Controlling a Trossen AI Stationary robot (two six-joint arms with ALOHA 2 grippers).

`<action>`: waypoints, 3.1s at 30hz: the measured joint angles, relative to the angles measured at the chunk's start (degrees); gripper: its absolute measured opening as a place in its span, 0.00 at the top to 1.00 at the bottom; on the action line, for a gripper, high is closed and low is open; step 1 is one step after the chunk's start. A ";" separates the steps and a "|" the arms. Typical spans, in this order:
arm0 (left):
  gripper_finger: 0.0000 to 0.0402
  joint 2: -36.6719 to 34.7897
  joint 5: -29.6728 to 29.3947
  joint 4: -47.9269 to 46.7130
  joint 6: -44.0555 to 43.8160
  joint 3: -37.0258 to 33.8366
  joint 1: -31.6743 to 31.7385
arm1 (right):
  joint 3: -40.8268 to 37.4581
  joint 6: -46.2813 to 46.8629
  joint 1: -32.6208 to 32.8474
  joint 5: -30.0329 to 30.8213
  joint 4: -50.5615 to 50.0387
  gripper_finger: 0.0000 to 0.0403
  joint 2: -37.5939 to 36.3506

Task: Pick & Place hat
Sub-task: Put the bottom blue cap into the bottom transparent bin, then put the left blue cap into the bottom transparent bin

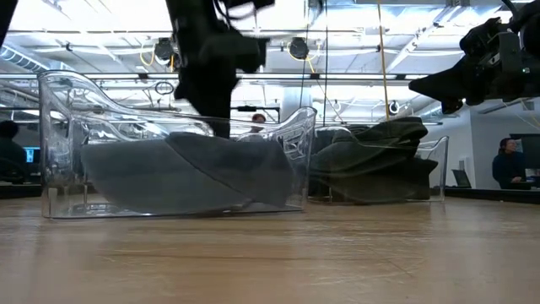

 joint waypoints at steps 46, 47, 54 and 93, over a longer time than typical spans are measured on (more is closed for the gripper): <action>0.80 4.12 3.48 -3.54 -3.24 0.00 1.16 | -0.02 0.02 0.00 -0.02 0.00 1.00 0.02; 0.80 3.46 3.16 -3.30 -3.32 0.00 1.16 | -0.01 0.02 0.00 -0.02 0.00 1.00 0.02; 0.81 -3.07 1.92 -4.29 -0.40 0.00 1.31 | -0.02 0.02 0.00 -0.02 0.00 1.00 0.00; 0.22 -18.95 7.48 16.83 -4.31 -23.45 42.73 | -0.01 0.01 0.00 -0.02 0.00 1.00 0.01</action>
